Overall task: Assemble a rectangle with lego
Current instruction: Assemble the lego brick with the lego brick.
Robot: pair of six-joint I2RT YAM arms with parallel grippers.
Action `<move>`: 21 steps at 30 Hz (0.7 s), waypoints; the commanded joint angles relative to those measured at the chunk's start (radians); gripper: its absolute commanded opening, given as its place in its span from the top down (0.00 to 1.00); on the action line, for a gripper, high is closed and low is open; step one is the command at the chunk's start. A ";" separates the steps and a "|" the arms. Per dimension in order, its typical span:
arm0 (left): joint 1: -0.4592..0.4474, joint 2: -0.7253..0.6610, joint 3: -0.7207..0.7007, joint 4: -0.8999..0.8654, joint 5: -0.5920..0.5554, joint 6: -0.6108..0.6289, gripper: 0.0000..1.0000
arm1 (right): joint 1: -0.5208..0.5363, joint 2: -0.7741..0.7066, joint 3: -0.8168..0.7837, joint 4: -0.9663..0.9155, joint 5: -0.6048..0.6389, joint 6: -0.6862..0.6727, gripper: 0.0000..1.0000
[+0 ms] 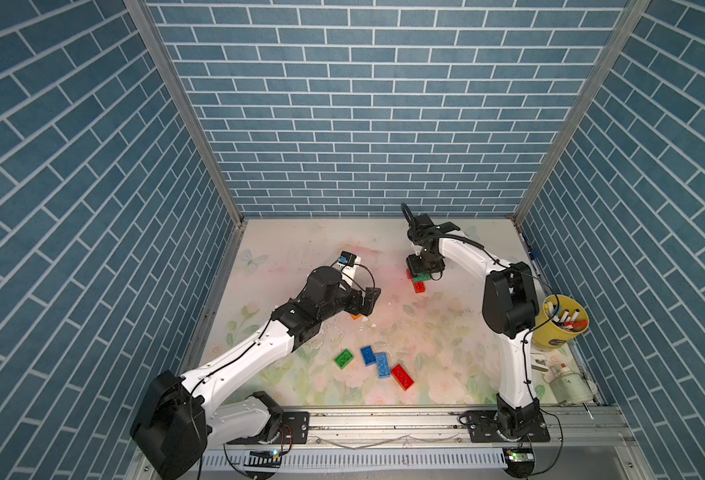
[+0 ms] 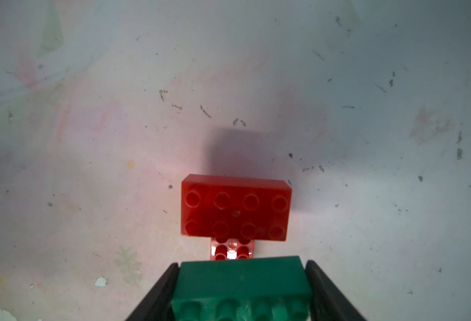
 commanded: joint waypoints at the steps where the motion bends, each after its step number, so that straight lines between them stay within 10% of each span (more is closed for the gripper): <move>1: -0.002 -0.010 0.025 -0.005 0.003 0.008 0.00 | -0.004 0.021 0.029 -0.022 -0.001 0.030 0.42; 21: 0.002 -0.010 0.025 -0.002 0.007 0.008 0.00 | 0.000 0.102 0.073 -0.019 0.032 0.040 0.43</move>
